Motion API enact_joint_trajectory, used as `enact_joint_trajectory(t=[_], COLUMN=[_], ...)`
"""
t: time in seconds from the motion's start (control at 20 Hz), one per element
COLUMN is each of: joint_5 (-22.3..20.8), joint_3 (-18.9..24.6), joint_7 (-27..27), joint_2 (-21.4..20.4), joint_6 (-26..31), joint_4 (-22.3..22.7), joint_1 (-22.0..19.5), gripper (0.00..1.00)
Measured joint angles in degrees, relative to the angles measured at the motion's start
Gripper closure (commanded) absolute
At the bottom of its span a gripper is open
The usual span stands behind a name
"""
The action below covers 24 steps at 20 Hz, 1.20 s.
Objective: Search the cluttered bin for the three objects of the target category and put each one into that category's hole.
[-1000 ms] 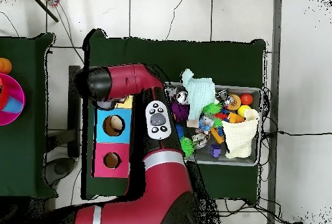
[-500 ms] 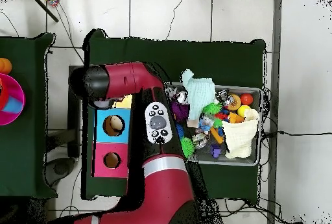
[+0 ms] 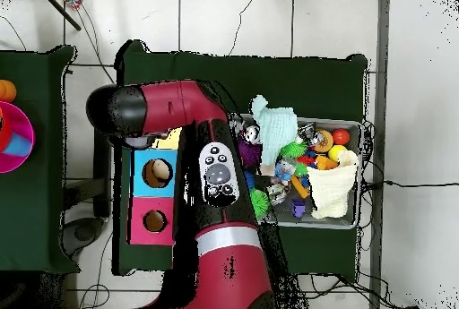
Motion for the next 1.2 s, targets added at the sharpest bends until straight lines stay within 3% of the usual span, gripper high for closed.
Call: enact_joint_trajectory(t=[0.75, 1.2], joint_5=[-2.40, -5.37], joint_3=[0.00, -0.02], joint_7=[0.00, 0.00], joint_2=[-4.71, -7.99], joint_6=[0.89, -0.75], joint_4=[0.01, -0.07], joint_1=[-0.32, -3.57], gripper=[1.00, 1.00])
